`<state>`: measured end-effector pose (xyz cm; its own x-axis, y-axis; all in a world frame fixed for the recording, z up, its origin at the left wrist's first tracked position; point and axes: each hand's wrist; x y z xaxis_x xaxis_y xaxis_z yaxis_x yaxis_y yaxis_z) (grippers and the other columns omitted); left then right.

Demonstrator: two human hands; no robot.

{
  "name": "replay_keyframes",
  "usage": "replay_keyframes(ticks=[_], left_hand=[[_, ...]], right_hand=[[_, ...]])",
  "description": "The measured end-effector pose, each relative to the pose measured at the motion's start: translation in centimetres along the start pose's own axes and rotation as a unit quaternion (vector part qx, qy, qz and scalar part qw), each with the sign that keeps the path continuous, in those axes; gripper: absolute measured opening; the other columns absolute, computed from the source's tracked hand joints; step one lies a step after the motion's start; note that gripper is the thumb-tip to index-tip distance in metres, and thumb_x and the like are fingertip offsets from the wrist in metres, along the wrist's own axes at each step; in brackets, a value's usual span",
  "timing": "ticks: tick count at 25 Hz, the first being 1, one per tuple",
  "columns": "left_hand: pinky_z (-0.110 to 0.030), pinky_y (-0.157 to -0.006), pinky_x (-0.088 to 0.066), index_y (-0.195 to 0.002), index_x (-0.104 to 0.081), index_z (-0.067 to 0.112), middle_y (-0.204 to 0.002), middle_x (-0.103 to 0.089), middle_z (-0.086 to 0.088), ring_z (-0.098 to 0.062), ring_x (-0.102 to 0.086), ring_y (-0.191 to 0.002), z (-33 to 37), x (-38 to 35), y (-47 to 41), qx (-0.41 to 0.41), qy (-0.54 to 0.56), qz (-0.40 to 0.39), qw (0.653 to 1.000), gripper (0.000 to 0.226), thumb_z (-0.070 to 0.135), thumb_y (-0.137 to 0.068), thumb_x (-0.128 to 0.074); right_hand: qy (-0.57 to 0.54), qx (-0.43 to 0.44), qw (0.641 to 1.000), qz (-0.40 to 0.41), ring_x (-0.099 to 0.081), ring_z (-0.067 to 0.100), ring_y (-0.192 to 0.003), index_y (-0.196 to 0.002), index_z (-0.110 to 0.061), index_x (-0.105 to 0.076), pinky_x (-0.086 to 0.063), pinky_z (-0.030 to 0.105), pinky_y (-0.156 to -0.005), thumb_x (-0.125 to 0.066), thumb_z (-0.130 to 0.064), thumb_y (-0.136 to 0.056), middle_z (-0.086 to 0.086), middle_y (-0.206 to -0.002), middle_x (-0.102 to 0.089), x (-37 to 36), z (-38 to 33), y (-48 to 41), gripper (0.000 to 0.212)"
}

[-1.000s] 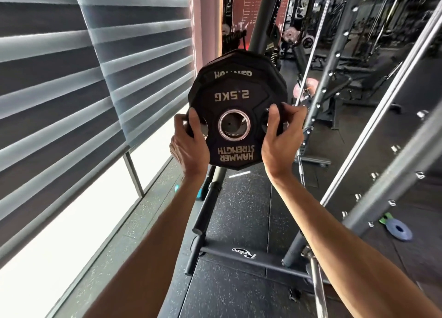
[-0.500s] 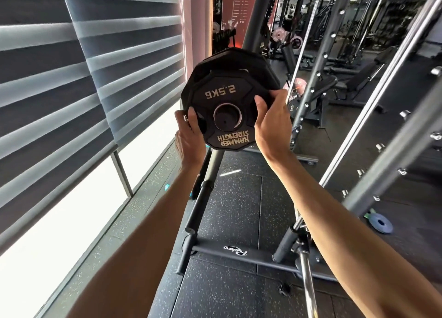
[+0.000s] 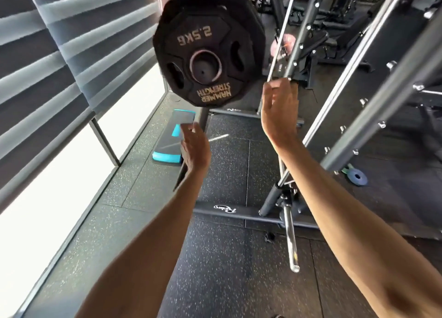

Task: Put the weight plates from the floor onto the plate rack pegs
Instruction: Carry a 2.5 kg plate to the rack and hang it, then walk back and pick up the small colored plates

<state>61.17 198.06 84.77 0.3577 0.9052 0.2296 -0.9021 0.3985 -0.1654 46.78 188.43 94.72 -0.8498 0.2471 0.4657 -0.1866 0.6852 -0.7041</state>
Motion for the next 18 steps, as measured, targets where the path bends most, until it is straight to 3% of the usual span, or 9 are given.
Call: replay_keyframes(ticks=[3, 6, 9, 12, 15, 18], left_hand=[[-0.045, -0.064, -0.057, -0.088, -0.055, 0.021, -0.075, -0.069, -0.01, -0.03, -0.069, -0.069, -4.0, -4.3, 5.1, -0.002, -0.107, -0.121, 0.987, 0.027, 0.037, -0.095, -0.035], [-0.047, -0.064, -0.058, -0.073, -0.051, 0.021, -0.07, -0.064, -0.009, -0.032, -0.068, -0.067, -6.6, -9.5, 10.4, 0.003, -0.172, -0.265, 0.949, 0.025, 0.031, -0.091, -0.035], [-0.047, -0.067, -0.06, -0.076, -0.061, 0.008, -0.083, -0.072, -0.022, -0.035, -0.071, -0.073, -6.5, -15.3, 17.4, -0.001, -0.268, -0.434, 0.86, 0.029, 0.018, -0.093, -0.041], [-0.041, -0.059, -0.062, -0.09, -0.062, -0.006, -0.083, -0.072, -0.022, -0.033, -0.072, -0.067, -6.3, -20.8, 25.5, -0.005, -0.325, -0.569, 0.755, 0.027, 0.013, -0.097, -0.044], [-0.036, -0.058, -0.061, -0.103, -0.059, -0.004, -0.084, -0.07, -0.018, -0.029, -0.071, -0.065, -6.4, -26.9, 34.0, -0.016, -0.383, -0.632, 0.673, 0.03, 0.018, -0.096, -0.041], [-0.036, -0.067, -0.062, -0.094, -0.065, -0.003, -0.07, -0.071, -0.012, -0.026, -0.073, -0.064, -5.7, -32.7, 41.6, -0.062, -0.418, -0.668, 0.612, 0.035, 0.022, -0.092, -0.04]], right_hand=[[0.056, -0.044, 0.994, -0.08, -0.059, 0.025, -0.088, -0.105, -0.006, -0.058, -0.048, 0.034, -0.081, -0.041, -0.031, -0.102, 0.014, -0.097, -0.064, 0.9, 6.1, 4.8, 0.03], [0.091, -0.144, 0.967, -0.188, -0.063, 0.034, -0.093, -0.102, -0.006, -0.06, -0.048, 0.039, -0.082, -0.045, -0.024, -0.101, 0.016, -0.098, -0.067, 4.2, 12.2, 10.1, 0.024], [0.13, -0.268, 0.917, -0.264, -0.066, 0.039, -0.098, -0.104, -0.005, -0.062, -0.051, 0.044, -0.081, -0.043, -0.023, -0.101, 0.021, -0.101, -0.07, 10.2, 20.2, 15.5, 0.026], [0.163, -0.373, 0.86, -0.307, -0.066, 0.04, -0.104, -0.104, -0.004, -0.061, -0.051, 0.042, -0.081, -0.042, -0.025, -0.101, 0.023, -0.108, -0.069, 17.4, 28.3, 21.3, 0.028], [0.185, -0.436, 0.821, -0.318, -0.065, 0.038, -0.106, -0.106, -0.007, -0.061, -0.051, 0.041, -0.084, -0.042, -0.027, -0.101, 0.02, -0.111, -0.068, 24.7, 35.2, 26.0, 0.028], [0.177, -0.466, 0.799, -0.335, -0.065, 0.034, -0.1, -0.105, -0.011, -0.06, -0.054, 0.041, -0.083, -0.04, -0.03, -0.101, 0.013, -0.106, -0.068, 30.7, 40.6, 28.8, 0.028]])
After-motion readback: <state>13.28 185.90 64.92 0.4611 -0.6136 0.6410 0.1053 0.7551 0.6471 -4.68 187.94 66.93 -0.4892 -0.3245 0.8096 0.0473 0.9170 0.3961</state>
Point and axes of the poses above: each hand's wrist, its own y-axis away from the middle knuckle, its own x-axis out of the back of the hand, z = x × y
